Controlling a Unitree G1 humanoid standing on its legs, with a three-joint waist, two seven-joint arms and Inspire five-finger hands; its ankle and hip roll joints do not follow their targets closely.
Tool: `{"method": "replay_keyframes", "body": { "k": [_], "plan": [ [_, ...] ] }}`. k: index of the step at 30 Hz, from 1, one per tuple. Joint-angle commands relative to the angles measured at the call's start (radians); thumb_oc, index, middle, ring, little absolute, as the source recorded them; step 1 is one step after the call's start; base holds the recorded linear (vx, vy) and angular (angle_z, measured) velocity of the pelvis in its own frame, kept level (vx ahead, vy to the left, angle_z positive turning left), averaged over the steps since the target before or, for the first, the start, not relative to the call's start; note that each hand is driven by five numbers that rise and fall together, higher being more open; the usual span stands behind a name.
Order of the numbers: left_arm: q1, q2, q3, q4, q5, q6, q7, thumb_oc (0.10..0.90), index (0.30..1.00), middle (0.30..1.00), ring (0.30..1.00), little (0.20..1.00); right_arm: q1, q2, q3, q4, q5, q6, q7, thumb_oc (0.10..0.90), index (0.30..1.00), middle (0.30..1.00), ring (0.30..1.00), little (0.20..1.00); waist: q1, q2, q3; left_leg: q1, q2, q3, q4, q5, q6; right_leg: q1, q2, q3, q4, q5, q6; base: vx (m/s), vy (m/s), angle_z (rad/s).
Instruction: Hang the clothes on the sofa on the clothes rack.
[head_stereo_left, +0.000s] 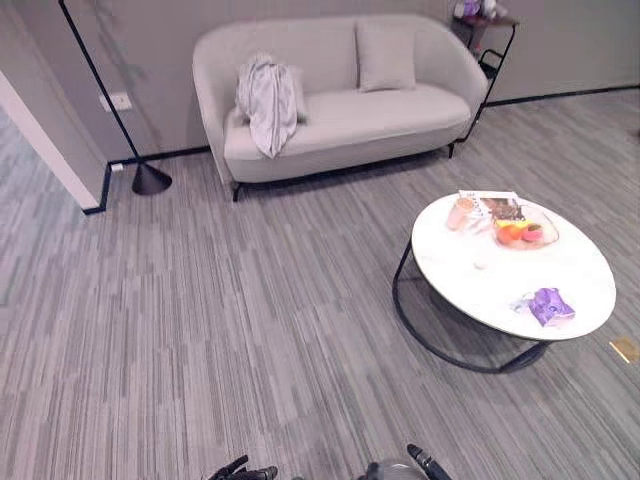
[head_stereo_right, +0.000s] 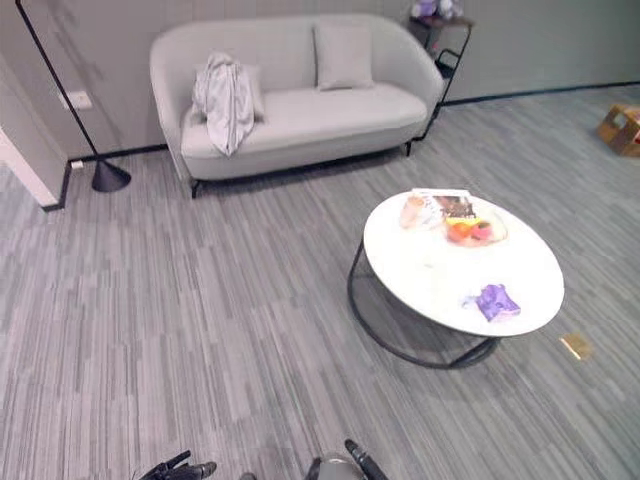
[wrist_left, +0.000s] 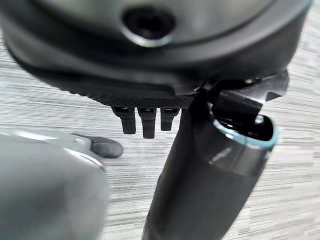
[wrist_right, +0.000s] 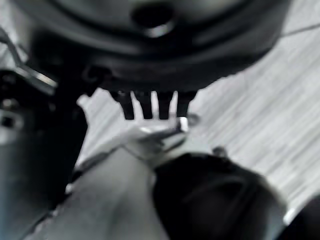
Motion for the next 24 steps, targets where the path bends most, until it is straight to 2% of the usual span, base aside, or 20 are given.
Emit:
{"method": "replay_keyframes", "body": {
  "k": [1,2,3,4,5,7,9,10,12,14,15,16,17,18,19,20,21,22,23,24],
  "plan": [
    [-0.015,0.007,0.010,0.019,0.010,-0.011,-0.010,0.800,0.900,0.900,0.900,0.900,0.006,-0.004,0.008,0.020,0.056,-0.003,0.014,0.800,0.900,0.900,0.900,0.900,-0.024,-0.024,-0.033,0.042,0.034,0.009,0.008,-0.080,-0.061,0.074,0.036,0.037,-0.416,0.228,0.034,0.31,-0.178,-0.13],
    [-0.021,0.009,0.011,0.019,0.012,-0.012,-0.009,0.800,0.900,0.900,0.900,0.900,0.003,0.000,0.012,0.016,0.058,0.000,0.019,0.800,0.900,0.900,0.900,0.900,-0.033,-0.033,-0.037,0.051,0.034,0.002,0.008,-0.088,-0.068,0.056,0.036,0.052,-0.487,0.258,0.044,0.24,-0.130,-0.18],
    [-0.021,0.008,0.011,0.020,0.012,-0.012,-0.009,0.800,0.900,0.900,0.900,0.900,0.004,-0.001,0.012,0.016,0.058,0.000,0.019,0.800,0.900,0.900,0.900,0.900,-0.032,-0.030,-0.036,0.054,0.038,0.003,0.008,-0.091,-0.069,0.062,0.041,0.051,-0.495,0.262,0.044,0.36,-0.160,-0.09],
    [-0.032,0.007,0.010,0.024,0.016,-0.014,-0.010,0.800,0.900,0.900,0.900,0.900,0.003,0.007,0.018,0.010,0.051,0.003,0.028,0.800,0.900,0.900,0.900,0.900,-0.051,-0.033,-0.041,0.086,0.051,-0.011,0.008,-0.115,-0.085,0.021,0.039,0.088,-0.585,0.302,0.067,0.58,-0.211,0.05],
    [-0.032,0.006,0.018,0.030,0.010,-0.017,-0.011,0.800,0.900,0.900,0.900,0.900,0.011,0.010,0.018,0.011,0.044,0.006,0.036,0.800,0.900,0.900,0.900,0.900,-0.066,-0.031,-0.048,0.127,0.071,-0.021,0.008,-0.138,-0.099,-0.004,0.041,0.117,-0.611,0.327,0.079,0.74,-0.266,0.15],
    [-0.025,0.004,0.030,0.038,0.003,-0.019,-0.015,0.800,0.900,0.900,0.900,0.900,0.023,0.012,0.001,0.021,0.059,0.012,0.040,0.800,0.900,0.900,0.900,0.900,-0.080,-0.028,-0.066,0.171,0.096,-0.034,0.008,-0.150,-0.114,-0.001,0.046,0.133,-0.606,0.349,0.079,0.67,-0.270,0.26],
    [-0.011,0.001,0.050,0.046,-0.018,-0.028,0.004,0.800,0.900,0.900,0.900,0.900,0.022,0.007,-0.016,0.047,0.069,0.006,0.028,0.800,0.900,0.900,0.900,0.900,-0.070,-0.012,-0.096,0.186,0.174,-0.073,0.031,-0.041,-0.149,0.015,0.097,0.128,-0.569,0.349,0.044,0.65,-0.414,0.29],
    [-0.003,-0.007,0.069,0.033,-0.069,-0.028,0.007,0.800,0.900,0.900,0.900,0.900,0.021,0.001,-0.006,0.043,0.071,-0.009,0.015,0.800,0.900,0.900,0.900,0.900,-0.058,-0.007,-0.110,0.128,0.220,-0.091,0.155,0.087,-0.168,0.063,0.130,0.098,-0.602,0.338,0.020,0.48,-0.417,0.31],
    [0.004,-0.010,0.081,0.019,-0.094,-0.033,0.020,0.800,0.900,0.900,0.900,0.900,0.025,-0.001,0.006,0.018,0.089,-0.031,0.007,0.800,0.900,0.900,0.900,0.900,-0.038,-0.029,-0.114,0.049,0.242,-0.089,0.332,0.184,-0.179,0.132,0.152,0.063,-0.626,0.296,-0.020,0.42,-0.400,0.27],
    [-0.004,-0.007,0.089,-0.014,-0.122,-0.038,0.040,0.800,0.900,0.900,0.900,0.900,0.012,-0.013,0.013,-0.005,0.089,-0.043,-0.012,0.800,0.900,0.900,0.900,0.900,-0.012,-0.059,-0.094,-0.042,0.284,-0.055,0.526,0.242,-0.164,0.195,0.159,0.038,-0.626,0.244,-0.061,0.33,-0.346,0.37],
    [-0.007,-0.005,0.099,-0.025,-0.140,-0.042,0.049,0.800,0.900,0.900,0.900,0.900,0.002,-0.025,0.017,-0.012,0.077,-0.049,-0.024,0.800,0.900,0.900,0.900,0.900,-0.006,-0.072,-0.087,-0.056,0.319,-0.004,0.558,0.242,-0.149,0.218,0.162,0.029,-0.626,0.222,-0.071,0.35,-0.286,0.20],
    [-0.012,-0.005,0.108,-0.039,-0.159,-0.045,0.054,0.800,0.900,0.900,0.900,0.900,-0.009,-0.038,0.025,-0.018,0.066,-0.053,-0.034,0.800,0.900,0.900,0.900,0.900,0.009,-0.072,-0.075,-0.075,0.335,0.022,0.595,0.208,-0.149,0.250,0.173,0.036,-0.626,0.193,-0.072,0.34,-0.181,0.05],
    [-0.019,-0.014,0.119,-0.050,-0.193,-0.053,0.061,0.800,0.900,0.900,0.900,0.900,-0.031,-0.055,0.044,-0.034,0.049,-0.058,-0.042,0.800,0.900,0.900,0.900,0.900,0.040,-0.084,-0.050,-0.172,0.284,0.067,0.618,0.118,-0.128,0.285,0.155,0.045,-0.626,0.177,-0.072,0.39,-0.035,0.06],
    [-0.019,-0.017,0.133,-0.043,-0.230,-0.062,0.074,0.800,0.900,0.900,0.900,0.900,-0.051,-0.059,0.055,-0.045,0.055,-0.061,-0.043,0.800,0.900,0.900,0.900,0.900,0.063,-0.082,-0.051,-0.210,0.282,0.105,0.509,0.097,-0.140,0.315,0.141,0.028,-0.626,0.155,-0.060,0.26,0.025,0.13],
    [-0.019,-0.017,0.133,-0.043,-0.230,-0.062,0.074,0.800,0.900,0.900,0.900,0.900,-0.052,-0.058,0.055,-0.045,0.055,-0.061,-0.043,0.800,0.900,0.900,0.900,0.900,0.063,-0.083,-0.050,-0.207,0.280,0.106,0.506,0.098,-0.140,0.316,0.140,0.028,-0.626,0.155,-0.059,0.26,0.073,0.00],
    [-0.019,-0.026,0.146,-0.042,-0.270,-0.061,0.076,0.800,0.900,0.900,0.900,0.900,-0.060,-0.053,0.064,-0.059,0.056,-0.061,-0.044,0.800,0.900,0.900,0.900,0.900,0.073,-0.081,-0.053,-0.231,0.282,0.134,0.433,0.100,-0.151,0.336,0.131,0.016,-0.626,0.140,-0.056,0.23,0.124,-0.01],
    [-0.018,-0.047,0.164,-0.049,-0.331,-0.053,0.086,0.800,0.900,0.900,0.900,0.900,-0.069,-0.040,0.083,-0.088,0.056,-0.066,-0.052,0.800,0.900,0.900,0.900,0.900,0.082,-0.075,-0.054,-0.252,0.256,0.144,0.277,0.110,-0.160,0.366,0.128,0.009,-0.626,0.119,-0.050,0.23,0.125,0.17],
    [-0.018,-0.047,0.164,-0.049,-0.331,-0.053,0.086,0.800,0.900,0.900,0.900,0.900,-0.069,-0.040,0.083,-0.088,0.056,-0.066,-0.052,0.800,0.900,0.900,0.900,0.900,0.082,-0.076,-0.052,-0.247,0.253,0.145,0.270,0.113,-0.159,0.369,0.126,0.009,-0.626,0.119,-0.050,0.33,0.184,0.39],
    [-0.020,-0.063,0.193,-0.049,-0.411,-0.049,0.093,0.800,0.900,0.900,0.900,0.900,-0.069,-0.020,0.090,-0.113,0.063,-0.071,-0.062,0.800,0.900,0.900,0.900,0.900,0.095,-0.064,-0.054,-0.275,0.245,0.112,0.142,0.184,-0.177,0.401,0.133,0.003,-0.626,0.098,-0.044,0.28,0.146,0.34],
    [-0.021,-0.073,0.204,-0.056,-0.437,-0.046,0.099,0.800,0.900,0.900,0.900,0.900,-0.065,-0.009,0.093,-0.125,0.066,-0.072,-0.061,0.800,0.900,0.900,0.900,0.900,0.101,-0.057,-0.057,-0.295,0.251,0.098,0.091,0.217,-0.183,0.417,0.137,0.004,-0.626,0.090,-0.044,0.40,0.209,0.14]
  ]
}}
